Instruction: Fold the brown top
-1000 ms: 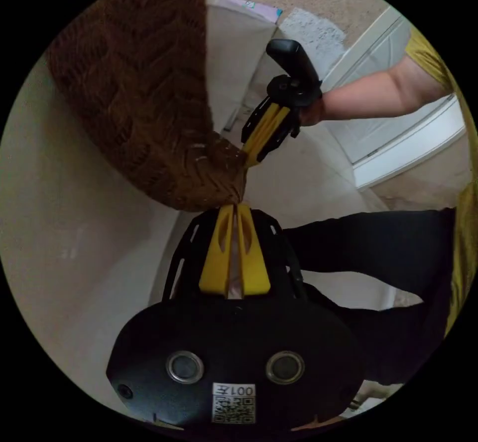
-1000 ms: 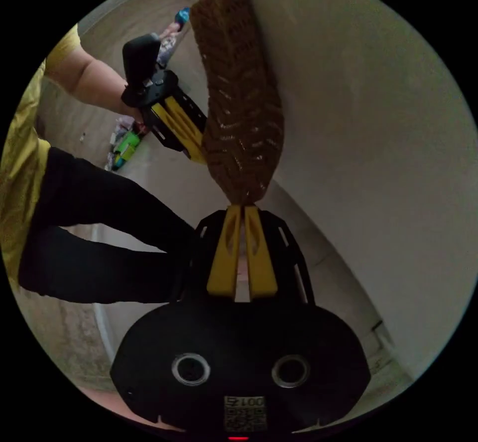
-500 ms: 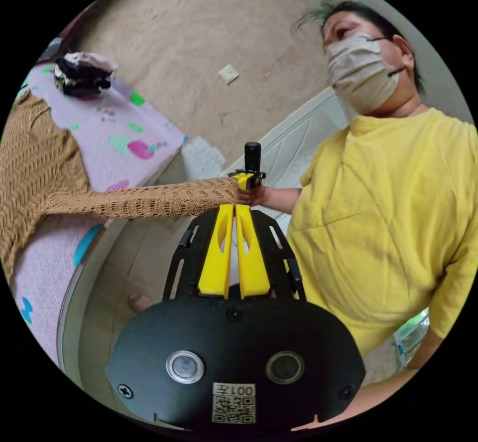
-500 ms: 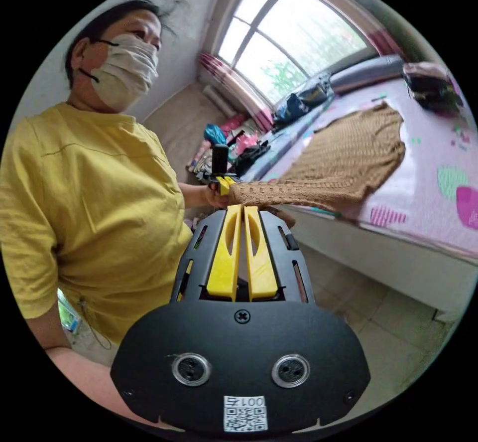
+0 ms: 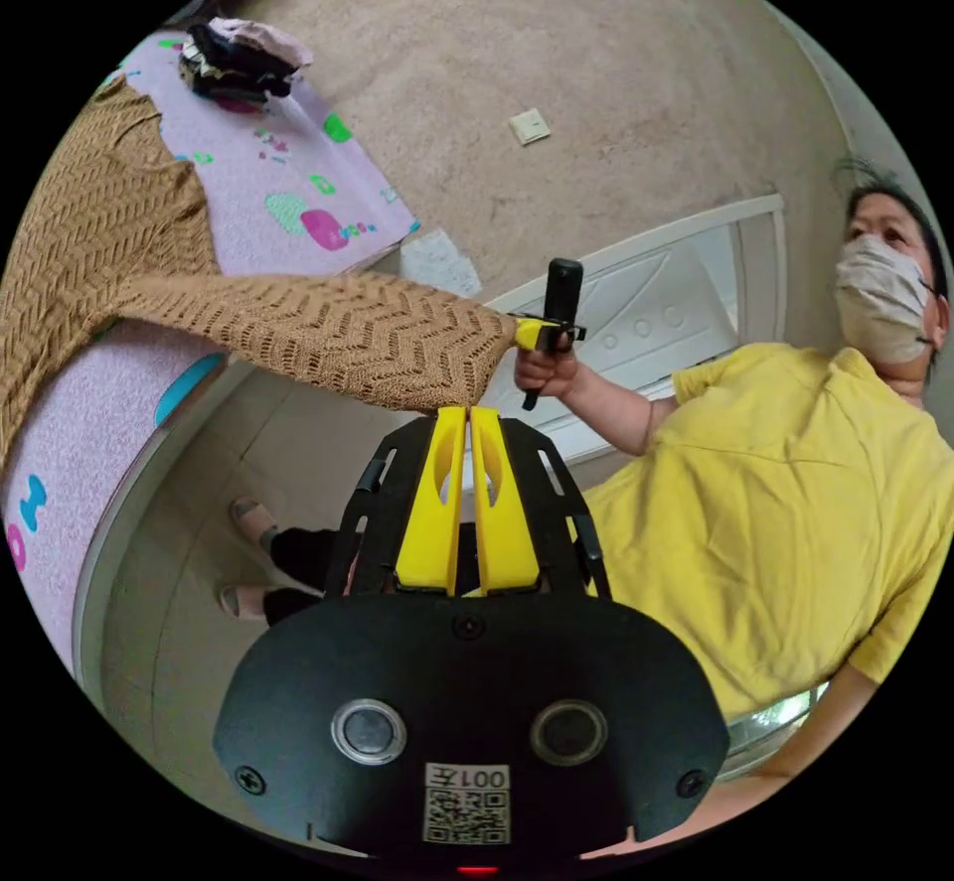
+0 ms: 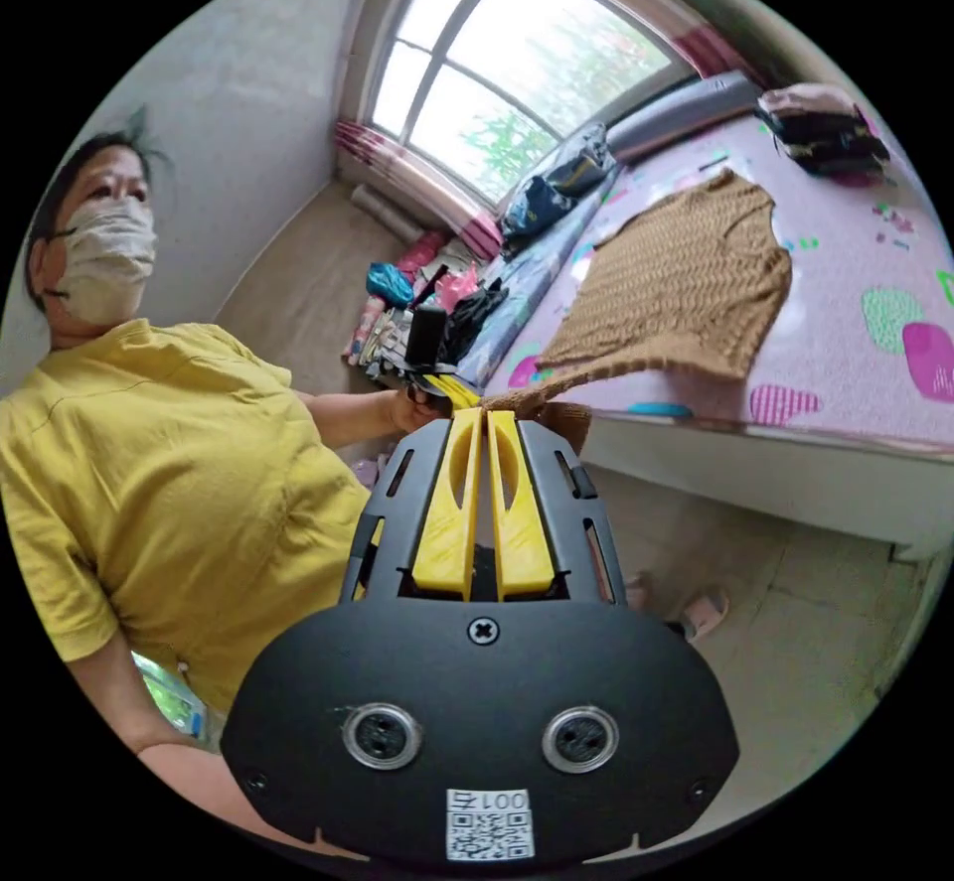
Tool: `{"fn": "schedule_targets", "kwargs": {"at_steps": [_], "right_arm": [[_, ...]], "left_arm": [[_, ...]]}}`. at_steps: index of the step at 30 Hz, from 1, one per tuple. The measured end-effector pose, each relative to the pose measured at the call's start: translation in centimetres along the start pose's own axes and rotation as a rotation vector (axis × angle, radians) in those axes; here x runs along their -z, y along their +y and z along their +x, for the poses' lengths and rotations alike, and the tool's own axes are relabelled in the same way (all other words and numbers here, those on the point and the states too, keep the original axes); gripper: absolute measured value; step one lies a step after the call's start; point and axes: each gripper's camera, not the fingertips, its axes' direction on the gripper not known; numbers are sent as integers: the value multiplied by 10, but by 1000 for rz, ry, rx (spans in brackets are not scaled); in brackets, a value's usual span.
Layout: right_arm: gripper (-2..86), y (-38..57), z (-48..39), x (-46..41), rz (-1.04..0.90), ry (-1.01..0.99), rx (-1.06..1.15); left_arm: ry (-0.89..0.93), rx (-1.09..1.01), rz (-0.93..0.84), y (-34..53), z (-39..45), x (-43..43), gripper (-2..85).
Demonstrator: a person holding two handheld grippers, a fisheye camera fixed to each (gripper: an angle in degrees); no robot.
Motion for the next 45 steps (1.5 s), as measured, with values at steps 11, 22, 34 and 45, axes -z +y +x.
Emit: {"fn": "schedule_targets", "kwargs": {"at_steps": [11, 22, 34, 45], "right_arm": [[2, -45, -47, 21, -46, 31, -50], [3, -151, -77, 59, -115, -31, -37], [3, -350, -31, 94, -244, -247, -38], [4, -495, -20, 97, -254, -227, -54]], "left_arm": [[-108, 23, -49, -24, 40, 43, -12], [-134, 43, 3, -78, 71, 103, -11], [-210, 174, 114, -215, 65, 189, -11], [-227, 261, 219, -332, 24, 284, -11]]}}
